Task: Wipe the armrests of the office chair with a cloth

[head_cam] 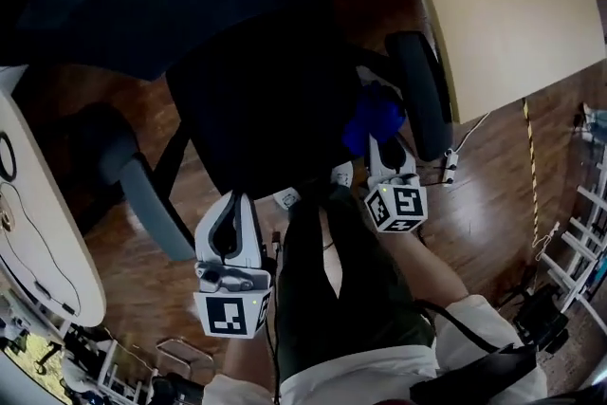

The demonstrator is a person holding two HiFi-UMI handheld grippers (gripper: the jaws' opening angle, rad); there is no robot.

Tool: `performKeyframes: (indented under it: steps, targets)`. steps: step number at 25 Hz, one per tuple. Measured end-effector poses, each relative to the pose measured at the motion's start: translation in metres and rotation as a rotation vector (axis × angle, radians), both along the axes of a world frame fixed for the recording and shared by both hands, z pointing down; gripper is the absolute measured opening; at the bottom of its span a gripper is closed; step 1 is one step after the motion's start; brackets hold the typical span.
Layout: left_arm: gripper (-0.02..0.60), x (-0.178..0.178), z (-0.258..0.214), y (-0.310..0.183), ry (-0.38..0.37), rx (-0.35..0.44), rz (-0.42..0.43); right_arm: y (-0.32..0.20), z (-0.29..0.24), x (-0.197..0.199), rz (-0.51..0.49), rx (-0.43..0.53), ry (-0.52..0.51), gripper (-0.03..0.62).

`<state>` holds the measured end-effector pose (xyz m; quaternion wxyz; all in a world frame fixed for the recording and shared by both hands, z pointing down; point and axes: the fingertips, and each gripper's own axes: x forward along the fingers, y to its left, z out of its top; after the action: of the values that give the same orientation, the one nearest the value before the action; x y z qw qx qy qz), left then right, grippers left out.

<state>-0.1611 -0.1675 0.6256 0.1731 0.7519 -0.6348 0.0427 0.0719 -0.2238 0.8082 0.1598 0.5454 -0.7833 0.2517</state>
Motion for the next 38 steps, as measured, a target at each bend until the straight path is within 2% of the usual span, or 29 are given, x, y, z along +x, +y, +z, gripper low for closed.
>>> performKeyframes:
  steps: [4, 5, 7, 10, 12, 13, 15, 17, 18, 20, 23, 27, 30, 32, 35, 38]
  targets:
    - [-0.008, 0.02, 0.005, -0.006, -0.016, -0.031, 0.098, -0.042, 0.058, 0.004, 0.058, 0.101, 0.078, 0.081]
    - [-0.008, 0.021, 0.008, -0.003, -0.017, -0.041, 0.107, -0.056, 0.073, 0.005, 0.074, 0.099, 0.091, 0.081]
    - [-0.008, 0.021, 0.018, 0.008, -0.008, -0.067, 0.111, -0.082, 0.111, 0.009, 0.092, 0.03, 0.118, 0.081]
    - [-0.008, 0.011, 0.029, 0.022, -0.002, -0.098, 0.096, -0.099, 0.173, 0.003, -0.003, -0.117, 0.206, 0.08]
    - [-0.008, 0.001, 0.029, 0.027, 0.005, -0.091, 0.06, -0.099, 0.176, -0.007, -0.067, -0.128, 0.234, 0.08]
    - [-0.008, -0.004, 0.028, 0.03, 0.006, -0.089, 0.041, -0.093, 0.163, -0.015, -0.09, -0.123, 0.21, 0.08]
    - [-0.008, -0.011, 0.017, 0.037, 0.006, -0.084, 0.006, -0.06, 0.111, -0.037, -0.164, -0.122, 0.096, 0.08]
    - [-0.008, -0.016, -0.015, 0.042, 0.007, -0.065, -0.024, -0.009, 0.021, -0.061, -0.289, -0.103, -0.049, 0.08]
    - [-0.008, -0.02, -0.037, 0.044, 0.005, -0.047, -0.036, 0.011, -0.034, -0.07, -0.344, -0.067, -0.117, 0.08]
    - [-0.008, -0.032, -0.084, 0.039, -0.015, 0.016, -0.057, 0.019, -0.15, -0.081, -0.409, 0.07, -0.212, 0.08]
    - [-0.008, -0.044, -0.173, 0.03, -0.049, 0.135, -0.069, 0.001, -0.309, -0.089, -0.451, 0.313, -0.247, 0.081]
    - [-0.008, -0.04, -0.308, 0.062, -0.099, 0.26, -0.086, 0.022, -0.475, -0.082, -0.462, 0.519, -0.262, 0.083]
    - [-0.008, -0.03, -0.362, 0.085, -0.138, 0.348, -0.063, 0.056, -0.536, -0.076, -0.475, 0.612, -0.259, 0.083]
    - [-0.008, -0.024, -0.37, 0.102, -0.124, 0.347, -0.045, 0.084, -0.554, -0.066, -0.463, 0.638, -0.255, 0.083]
    - [-0.008, -0.013, -0.385, 0.132, -0.06, 0.351, -0.033, 0.121, -0.563, -0.045, -0.435, 0.655, -0.26, 0.083]
    - [-0.008, 0.007, -0.402, 0.17, -0.085, 0.376, -0.051, 0.156, -0.566, -0.021, -0.427, 0.64, -0.262, 0.083]
